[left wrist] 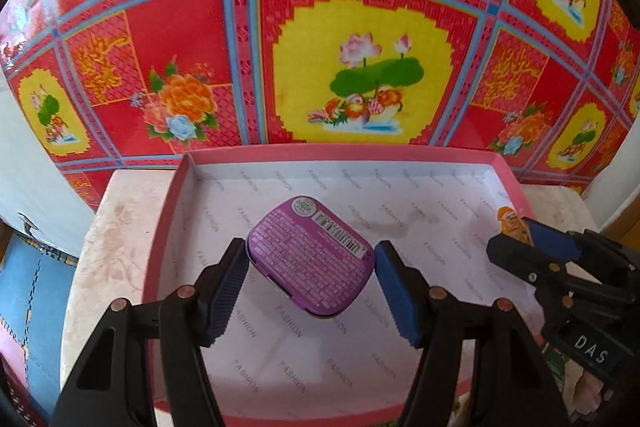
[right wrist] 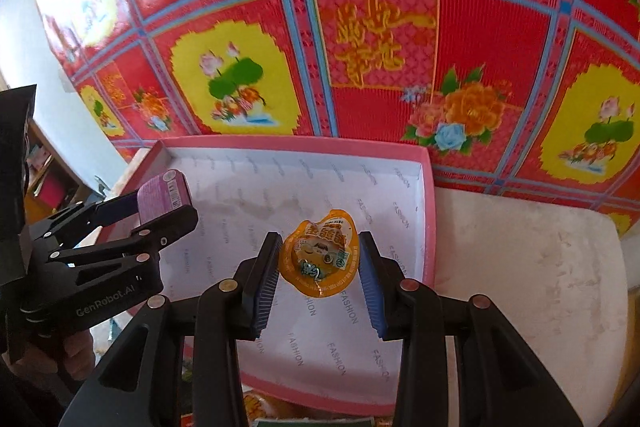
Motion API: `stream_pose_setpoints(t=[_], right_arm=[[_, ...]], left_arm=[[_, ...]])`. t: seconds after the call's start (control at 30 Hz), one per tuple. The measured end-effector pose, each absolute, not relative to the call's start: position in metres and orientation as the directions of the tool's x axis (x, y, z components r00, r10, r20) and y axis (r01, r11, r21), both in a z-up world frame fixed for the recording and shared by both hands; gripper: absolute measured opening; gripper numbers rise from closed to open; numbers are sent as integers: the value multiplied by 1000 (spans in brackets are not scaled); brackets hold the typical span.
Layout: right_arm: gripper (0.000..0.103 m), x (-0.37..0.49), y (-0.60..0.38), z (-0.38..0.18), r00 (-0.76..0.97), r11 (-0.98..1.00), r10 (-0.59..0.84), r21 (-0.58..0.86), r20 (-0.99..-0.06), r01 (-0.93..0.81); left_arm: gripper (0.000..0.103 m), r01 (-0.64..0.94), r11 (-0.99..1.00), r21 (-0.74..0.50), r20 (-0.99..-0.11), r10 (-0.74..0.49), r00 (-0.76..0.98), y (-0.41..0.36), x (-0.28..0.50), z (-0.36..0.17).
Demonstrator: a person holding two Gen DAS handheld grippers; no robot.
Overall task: Organize snacks
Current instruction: 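Carry the purple tin and orange jelly cup into the pink tray with both tools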
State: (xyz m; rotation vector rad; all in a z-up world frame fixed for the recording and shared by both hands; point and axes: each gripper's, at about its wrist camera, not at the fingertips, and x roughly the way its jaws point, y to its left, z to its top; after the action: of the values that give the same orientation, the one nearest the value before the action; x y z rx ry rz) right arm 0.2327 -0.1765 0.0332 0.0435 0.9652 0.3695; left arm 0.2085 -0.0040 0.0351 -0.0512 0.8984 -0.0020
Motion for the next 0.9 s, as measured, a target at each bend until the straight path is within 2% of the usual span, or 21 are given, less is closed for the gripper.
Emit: stream_pose_setpoints(t=[0.8, 0.9], right_arm=[[39, 248, -163, 5, 459, 932, 339, 229, -821, -280], [43, 246, -165, 6, 464, 933, 340, 231, -818, -275]], left_arm=[[69, -40, 997, -63, -819, -29, 573, -1, 233, 5], [71, -62, 997, -48, -828, -5, 561, -1, 232, 8]])
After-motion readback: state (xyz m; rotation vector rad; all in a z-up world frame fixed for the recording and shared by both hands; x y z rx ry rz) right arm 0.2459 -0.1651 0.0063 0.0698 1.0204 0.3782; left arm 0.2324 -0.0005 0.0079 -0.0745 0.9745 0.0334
